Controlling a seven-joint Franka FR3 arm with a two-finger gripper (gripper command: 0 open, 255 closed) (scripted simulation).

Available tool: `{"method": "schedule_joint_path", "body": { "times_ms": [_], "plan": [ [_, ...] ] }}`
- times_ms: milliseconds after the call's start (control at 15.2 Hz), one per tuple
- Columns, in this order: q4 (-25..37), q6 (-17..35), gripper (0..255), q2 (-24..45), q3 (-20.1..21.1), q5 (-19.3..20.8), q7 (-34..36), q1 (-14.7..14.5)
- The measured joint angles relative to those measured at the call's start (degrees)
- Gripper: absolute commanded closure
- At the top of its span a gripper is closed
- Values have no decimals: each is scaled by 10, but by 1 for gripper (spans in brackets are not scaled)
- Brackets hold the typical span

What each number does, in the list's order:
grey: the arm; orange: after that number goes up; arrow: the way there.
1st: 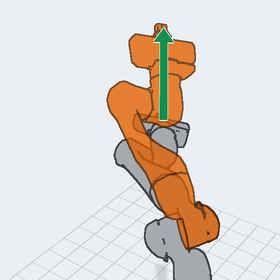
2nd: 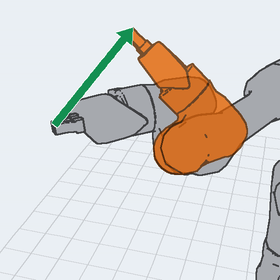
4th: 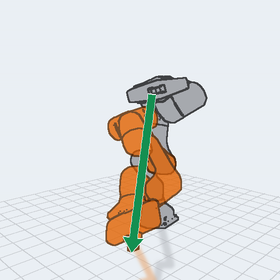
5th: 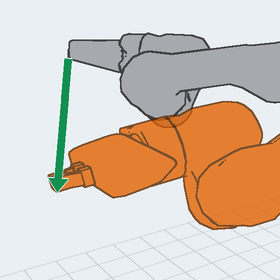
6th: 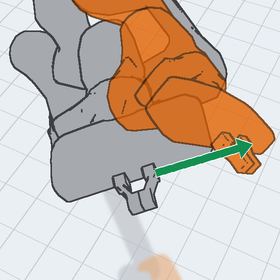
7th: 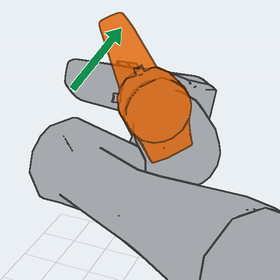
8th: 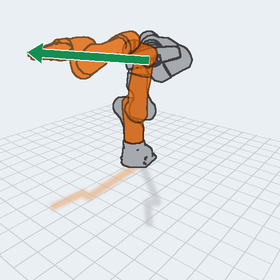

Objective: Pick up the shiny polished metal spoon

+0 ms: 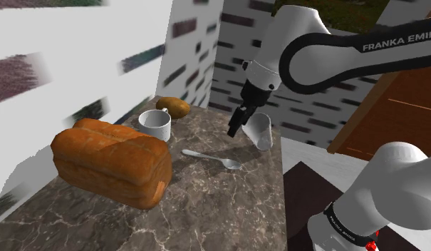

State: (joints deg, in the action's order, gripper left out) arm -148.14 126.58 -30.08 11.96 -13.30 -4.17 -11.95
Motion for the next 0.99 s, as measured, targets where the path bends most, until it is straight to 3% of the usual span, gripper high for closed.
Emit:
{"method": "schedule_joint_path", "body": {
  "times_ms": [462, 990],
  "plan": [
    [8, 145, 0, 110, 50, -33, 7, -38],
    [-7, 226, 0, 169, 63, -39, 4, -44]
  ]
}}
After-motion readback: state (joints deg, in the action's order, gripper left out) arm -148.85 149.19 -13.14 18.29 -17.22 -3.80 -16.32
